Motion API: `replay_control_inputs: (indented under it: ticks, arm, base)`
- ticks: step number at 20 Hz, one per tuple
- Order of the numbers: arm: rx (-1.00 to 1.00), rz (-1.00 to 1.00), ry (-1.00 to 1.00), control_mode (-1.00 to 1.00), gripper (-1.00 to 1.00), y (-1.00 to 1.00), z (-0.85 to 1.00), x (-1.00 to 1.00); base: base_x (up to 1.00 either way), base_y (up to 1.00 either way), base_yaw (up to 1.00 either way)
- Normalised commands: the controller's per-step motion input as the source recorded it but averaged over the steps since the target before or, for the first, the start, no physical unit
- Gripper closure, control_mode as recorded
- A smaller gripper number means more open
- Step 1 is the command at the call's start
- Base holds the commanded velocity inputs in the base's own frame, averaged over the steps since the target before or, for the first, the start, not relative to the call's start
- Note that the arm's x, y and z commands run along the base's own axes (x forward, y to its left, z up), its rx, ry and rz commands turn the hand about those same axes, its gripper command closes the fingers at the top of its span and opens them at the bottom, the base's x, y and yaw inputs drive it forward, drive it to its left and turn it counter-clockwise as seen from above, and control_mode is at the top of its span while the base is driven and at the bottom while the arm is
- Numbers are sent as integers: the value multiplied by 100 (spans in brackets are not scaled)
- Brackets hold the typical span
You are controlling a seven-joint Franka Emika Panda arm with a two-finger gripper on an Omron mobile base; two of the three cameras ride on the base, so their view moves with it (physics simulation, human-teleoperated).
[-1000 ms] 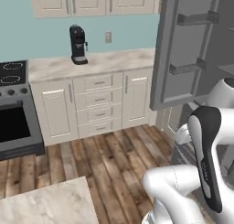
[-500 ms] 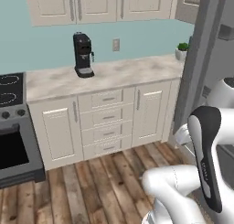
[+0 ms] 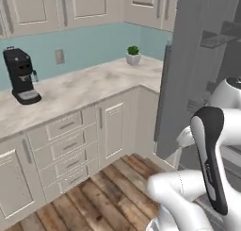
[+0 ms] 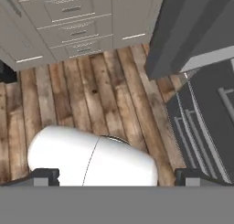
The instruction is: Pick the kiwi and peach from the fridge and place them on the plate next to the blender to make a fruit smoothie.
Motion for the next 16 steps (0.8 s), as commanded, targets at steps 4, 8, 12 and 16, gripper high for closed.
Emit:
replay_control_inputs:
  ticks: [4, 8, 12, 16]
  arm:
    - [0, 0, 0, 100, -100, 0, 0, 0]
    - [0, 0, 0, 100, -100, 0, 0, 0]
    - [0, 0, 0, 100, -100, 0, 0, 0]
    - [0, 0, 0, 100, -100, 0, 0, 0]
  base:
    - [0, -1, -89]
    - [14, 9, -86]
    - [64, 17, -71]
    - [70, -4, -62]
